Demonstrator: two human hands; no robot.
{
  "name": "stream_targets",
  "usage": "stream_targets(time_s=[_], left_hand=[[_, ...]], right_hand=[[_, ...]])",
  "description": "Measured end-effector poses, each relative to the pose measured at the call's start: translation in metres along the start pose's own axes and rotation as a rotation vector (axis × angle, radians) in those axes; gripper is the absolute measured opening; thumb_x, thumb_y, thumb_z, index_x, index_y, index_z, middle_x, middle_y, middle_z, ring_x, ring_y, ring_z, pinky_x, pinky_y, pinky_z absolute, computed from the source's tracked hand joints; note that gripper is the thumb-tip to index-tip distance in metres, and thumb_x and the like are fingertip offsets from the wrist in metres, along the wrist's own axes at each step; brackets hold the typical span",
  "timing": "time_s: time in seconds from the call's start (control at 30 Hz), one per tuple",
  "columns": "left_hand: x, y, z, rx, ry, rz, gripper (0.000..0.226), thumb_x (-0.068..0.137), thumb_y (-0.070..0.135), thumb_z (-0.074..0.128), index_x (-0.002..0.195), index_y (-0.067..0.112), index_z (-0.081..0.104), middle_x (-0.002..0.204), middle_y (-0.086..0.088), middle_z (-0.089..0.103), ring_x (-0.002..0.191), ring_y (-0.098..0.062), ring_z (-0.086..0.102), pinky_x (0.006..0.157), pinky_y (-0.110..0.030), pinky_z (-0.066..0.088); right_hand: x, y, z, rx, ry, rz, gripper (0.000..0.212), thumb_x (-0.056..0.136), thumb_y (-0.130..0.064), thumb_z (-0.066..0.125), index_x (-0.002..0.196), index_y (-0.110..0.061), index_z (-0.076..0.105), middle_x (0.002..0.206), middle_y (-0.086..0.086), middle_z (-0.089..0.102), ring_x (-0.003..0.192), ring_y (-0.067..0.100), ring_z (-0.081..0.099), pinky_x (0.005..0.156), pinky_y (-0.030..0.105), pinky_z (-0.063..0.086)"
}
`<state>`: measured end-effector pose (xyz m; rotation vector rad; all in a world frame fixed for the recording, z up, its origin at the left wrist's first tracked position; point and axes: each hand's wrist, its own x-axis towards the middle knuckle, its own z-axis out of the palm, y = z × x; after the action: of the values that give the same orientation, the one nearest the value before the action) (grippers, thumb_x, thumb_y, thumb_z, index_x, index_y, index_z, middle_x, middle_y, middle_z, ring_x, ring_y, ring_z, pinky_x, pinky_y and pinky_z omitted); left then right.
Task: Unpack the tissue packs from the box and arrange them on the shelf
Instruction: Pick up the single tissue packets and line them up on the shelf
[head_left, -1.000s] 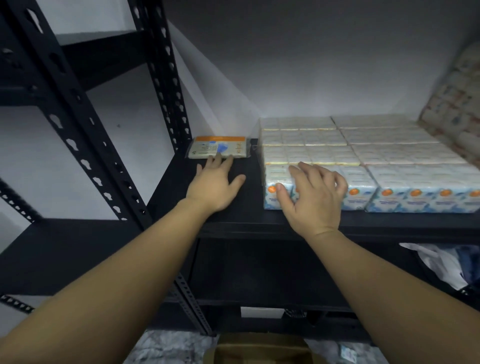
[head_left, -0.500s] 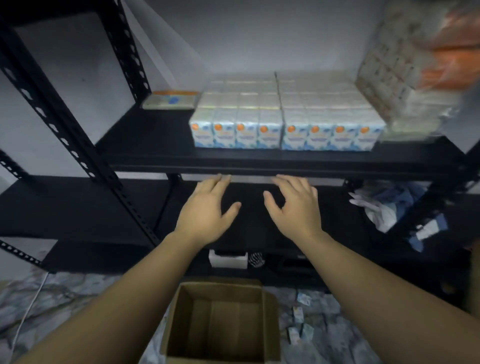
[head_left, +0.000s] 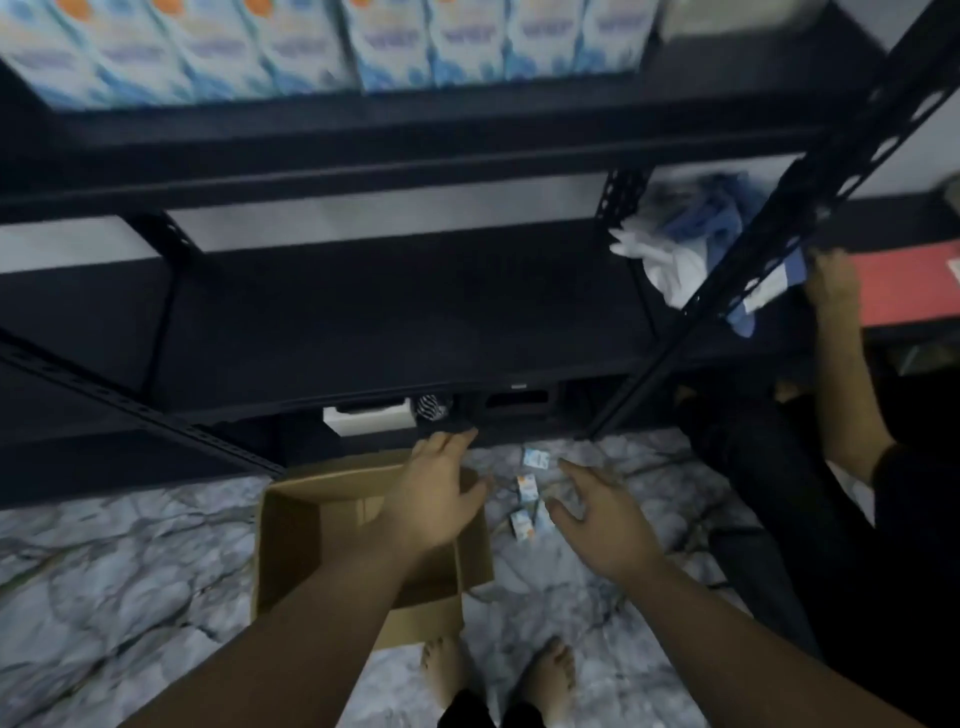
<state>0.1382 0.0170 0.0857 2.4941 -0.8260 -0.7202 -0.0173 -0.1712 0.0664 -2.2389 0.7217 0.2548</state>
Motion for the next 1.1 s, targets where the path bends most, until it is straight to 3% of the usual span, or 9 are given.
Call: stream_targets(time_s=[0.07,0.13,0.23,0.33,0.47,0.73,0.83,1.0,1.1], left_hand=[[0.013,-0.012,0.037,-0.029,-0.071,-0.025,0.067,0.098,0.046,0.063,0.157,0.022,0.041,0.149,-0.003,0.050,0.136,-0.024,0.049,0.108,-0.032,0.042],[0.026,-0.028,0.076,-0.061,-0.144,-0.040,0.067,0.097,0.050,0.061,0.155,0.021,0.045,0.148,-0.004,0.054,0.131,-0.023,0.055,0.101,-0.029,0.045],[0.046,-0.051,0.134,-0.085,-0.199,-0.086,0.065,0.097,0.050,0.063,0.153,0.023,0.046,0.149,-0.004,0.053,0.128,-0.024,0.058,0.103,-0.032,0.047],[0.065,-0.072,0.194,-0.111,-0.204,-0.152,0.068,0.097,0.053,0.063,0.156,0.027,0.041,0.152,-0.001,0.051,0.129,-0.023,0.058,0.100,-0.030,0.048],[0.087,-0.100,0.284,-0.187,-0.171,-0.271,0.065,0.094,0.050,0.067,0.151,0.022,0.049,0.145,-0.002,0.060,0.131,-0.025,0.057,0.099,-0.027,0.041],[0.169,-0.143,0.458,-0.245,-0.070,-0.463,0.067,0.090,0.047,0.070,0.147,0.021,0.048,0.143,-0.011,0.051,0.134,-0.034,0.050,0.111,-0.044,0.044],[0.212,-0.160,0.514,-0.278,-0.064,-0.544,0.059,0.099,0.036,0.064,0.150,0.015,0.044,0.149,-0.014,0.043,0.138,-0.035,0.046,0.110,-0.042,0.041],[0.255,-0.197,0.585,-0.291,-0.048,-0.647,0.050,0.093,0.029,0.067,0.138,0.019,0.049,0.137,-0.017,0.057,0.130,-0.038,0.054,0.109,-0.046,0.047],[0.264,-0.215,0.608,-0.304,0.029,-0.690,0.059,0.087,0.032,0.076,0.137,0.016,0.048,0.135,-0.018,0.057,0.129,-0.037,0.054,0.107,-0.049,0.047]], right_hand=[[0.003,0.024,0.015,0.020,-0.011,0.069,0.050,0.101,-0.034,0.066,0.148,-0.021,0.055,0.138,0.002,0.061,0.107,0.010,0.054,0.081,0.000,0.033],[0.009,0.046,0.032,0.012,-0.002,0.127,0.049,0.100,-0.034,0.067,0.146,-0.021,0.057,0.135,0.002,0.063,0.104,0.010,0.057,0.076,0.002,0.034],[0.024,0.084,0.067,0.019,-0.013,0.198,0.060,0.099,-0.044,0.066,0.153,-0.025,0.050,0.143,-0.002,0.059,0.128,0.017,0.058,0.093,0.016,0.040],[0.047,0.129,0.108,0.023,-0.029,0.266,0.067,0.097,-0.052,0.066,0.155,-0.022,0.049,0.151,0.001,0.055,0.136,0.020,0.053,0.110,0.033,0.046],[0.087,0.190,0.165,0.033,-0.035,0.352,0.070,0.096,-0.057,0.064,0.155,-0.022,0.048,0.155,0.002,0.052,0.141,0.021,0.049,0.114,0.039,0.044],[0.193,0.328,0.266,-0.005,-0.051,0.379,0.060,0.096,-0.051,0.066,0.149,-0.025,0.055,0.142,0.011,0.061,0.127,0.030,0.060,0.105,0.035,0.048],[0.229,0.374,0.298,-0.019,-0.036,0.371,0.060,0.095,-0.046,0.069,0.149,-0.025,0.054,0.140,0.012,0.061,0.125,0.031,0.061,0.104,0.037,0.048],[0.271,0.416,0.344,0.004,-0.069,0.341,0.062,0.093,-0.036,0.076,0.149,-0.023,0.054,0.144,0.009,0.057,0.130,0.029,0.058,0.108,0.034,0.044],[0.283,0.429,0.365,0.001,-0.066,0.327,0.057,0.092,-0.032,0.077,0.144,-0.023,0.059,0.142,0.008,0.056,0.127,0.027,0.059,0.108,0.031,0.041]])
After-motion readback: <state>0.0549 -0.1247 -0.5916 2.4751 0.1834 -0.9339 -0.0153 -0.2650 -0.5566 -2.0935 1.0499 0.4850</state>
